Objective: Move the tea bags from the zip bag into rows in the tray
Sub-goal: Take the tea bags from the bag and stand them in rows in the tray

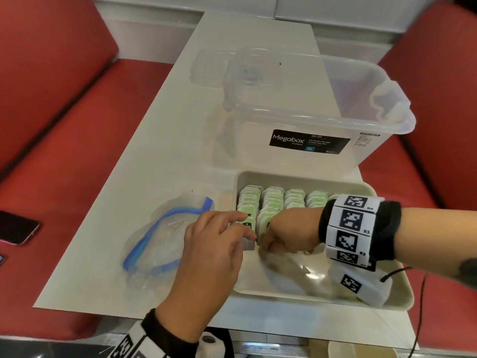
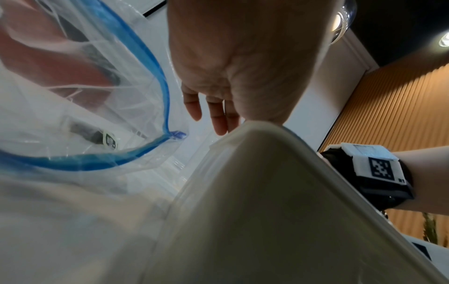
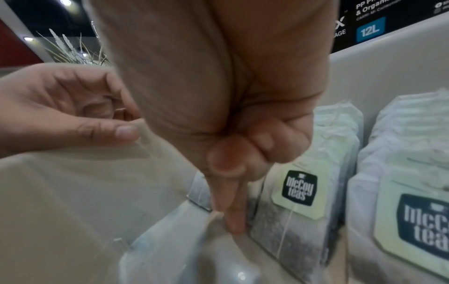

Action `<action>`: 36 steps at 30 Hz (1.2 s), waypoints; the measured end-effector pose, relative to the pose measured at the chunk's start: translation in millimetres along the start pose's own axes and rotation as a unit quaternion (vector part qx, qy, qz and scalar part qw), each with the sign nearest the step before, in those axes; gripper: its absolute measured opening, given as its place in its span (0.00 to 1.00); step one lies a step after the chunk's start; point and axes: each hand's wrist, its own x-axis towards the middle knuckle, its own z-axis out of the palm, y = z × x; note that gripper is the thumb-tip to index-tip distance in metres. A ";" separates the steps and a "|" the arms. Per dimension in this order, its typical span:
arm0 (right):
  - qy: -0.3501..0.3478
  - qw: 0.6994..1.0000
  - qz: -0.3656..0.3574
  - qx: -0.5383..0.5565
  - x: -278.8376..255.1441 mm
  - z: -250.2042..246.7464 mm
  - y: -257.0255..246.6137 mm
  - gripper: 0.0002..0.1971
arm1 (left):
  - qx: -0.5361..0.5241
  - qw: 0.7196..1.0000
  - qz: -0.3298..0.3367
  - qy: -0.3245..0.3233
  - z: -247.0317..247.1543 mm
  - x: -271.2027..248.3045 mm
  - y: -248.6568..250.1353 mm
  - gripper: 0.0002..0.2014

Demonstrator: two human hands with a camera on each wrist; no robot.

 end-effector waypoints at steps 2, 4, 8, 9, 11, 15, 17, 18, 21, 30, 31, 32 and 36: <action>-0.003 1.000 0.004 0.012 -0.4 -0.9 0.6 0.19 | 0.002 1.000 0.005 0.000 -0.5 -0.2 0.5 0.14; -0.011 0.999 0.009 0.031 -0.2 -0.6 1.4 0.19 | 0.001 1.000 0.004 -0.002 -0.9 -0.2 0.4 0.14; -0.033 0.998 0.012 0.054 -2.6 1.0 2.3 0.23 | -0.002 1.000 0.003 -0.008 -2.7 0.5 -0.1 0.12; -0.037 0.997 0.011 0.061 -4.1 1.2 2.7 0.23 | -0.001 1.000 0.002 -0.011 -3.3 1.0 0.0 0.11; -0.041 0.997 0.009 0.070 -6.3 1.7 3.8 0.23 | -0.003 1.000 -0.001 -0.016 -3.7 0.8 0.7 0.10; -0.049 0.996 0.023 0.077 -10.9 -0.1 4.2 0.22 | -0.019 0.999 0.017 0.030 -18.1 5.2 3.0 0.08; -0.038 0.994 0.027 0.101 -15.1 -4.7 2.1 0.20 | 0.001 0.996 0.010 0.086 -37.3 9.0 0.0 0.13; -0.023 0.993 0.027 0.113 -17.9 -7.5 0.7 0.19 | 0.031 0.994 -0.013 0.101 -48.2 9.8 -4.5 0.16; 0.044 0.989 0.022 0.139 -25.8 -19.0 -3.4 0.12 | 0.142 0.980 -0.137 0.004 -75.2 5.6 -25.5 0.21; 0.309 0.936 -0.022 0.166 -35.4 -39.5 -80.5 0.10 | 0.141 0.963 -0.231 0.007 -97.7 7.2 -40.5 0.11; 0.325 0.931 -0.032 0.161 -30.6 -38.5 -93.0 0.12 | 0.131 0.962 -0.238 0.010 -99.7 5.9 -37.6 0.11; 0.339 0.929 -0.045 0.145 -24.3 -37.3 -105.5 0.14 | 0.120 0.962 -0.244 0.014 -103.1 3.4 -33.8 0.11; 0.307 0.950 -0.055 0.035 4.9 -33.4 -144.6 0.14 | 0.096 0.966 -0.237 0.027 -118.6 -6.8 -14.4 0.11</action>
